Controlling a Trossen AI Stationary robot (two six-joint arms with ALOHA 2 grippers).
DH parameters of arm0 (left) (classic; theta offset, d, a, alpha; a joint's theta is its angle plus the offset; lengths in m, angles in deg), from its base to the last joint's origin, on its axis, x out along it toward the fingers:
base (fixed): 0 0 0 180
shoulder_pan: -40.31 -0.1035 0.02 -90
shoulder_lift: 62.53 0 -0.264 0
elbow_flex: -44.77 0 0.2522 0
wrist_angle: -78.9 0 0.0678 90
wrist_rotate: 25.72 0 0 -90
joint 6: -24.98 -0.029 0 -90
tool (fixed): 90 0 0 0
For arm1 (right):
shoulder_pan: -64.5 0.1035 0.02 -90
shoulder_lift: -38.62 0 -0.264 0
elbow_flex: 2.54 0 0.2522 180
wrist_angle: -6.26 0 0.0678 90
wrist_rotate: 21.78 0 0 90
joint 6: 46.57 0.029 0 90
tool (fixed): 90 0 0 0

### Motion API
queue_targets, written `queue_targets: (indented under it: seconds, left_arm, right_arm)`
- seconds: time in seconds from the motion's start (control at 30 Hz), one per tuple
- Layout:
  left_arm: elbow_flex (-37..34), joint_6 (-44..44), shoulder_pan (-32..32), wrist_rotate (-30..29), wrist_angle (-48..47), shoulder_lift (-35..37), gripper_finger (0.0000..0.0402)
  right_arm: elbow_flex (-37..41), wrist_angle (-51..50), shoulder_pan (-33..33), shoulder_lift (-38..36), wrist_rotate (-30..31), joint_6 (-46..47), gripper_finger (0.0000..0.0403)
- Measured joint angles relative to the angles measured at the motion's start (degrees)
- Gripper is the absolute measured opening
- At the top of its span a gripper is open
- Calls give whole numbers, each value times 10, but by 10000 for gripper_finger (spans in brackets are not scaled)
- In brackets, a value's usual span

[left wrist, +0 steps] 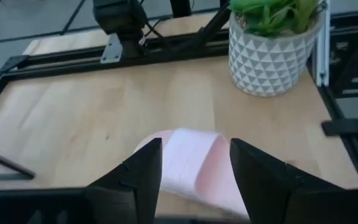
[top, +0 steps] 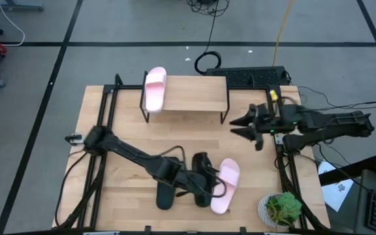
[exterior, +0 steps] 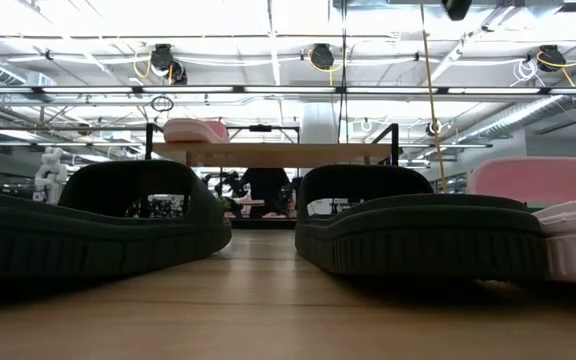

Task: Pick and place slides into the shelf
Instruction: Put the pink slide on the shelf

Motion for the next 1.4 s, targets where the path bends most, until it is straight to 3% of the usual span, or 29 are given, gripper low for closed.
queue_targets:
  seconds: [0.3, 0.47, 0.73, 1.4]
  left_arm:
    - [123, -25, -3, -6, -54, -114, 186]
    - [124, -30, -8, 9, -78, -126, 187]
    - [123, -26, -16, 79, -65, -152, 186]
    - [123, -55, -44, 57, -80, -170, 186]
  right_arm:
    - [0, -6, 0, -65, 20, -42, 155]
    - [0, -19, -2, -57, 20, -61, 155]
    - [1, -25, -2, -32, 19, -79, 155]
    - [1, -17, -2, -21, 19, -85, 155]
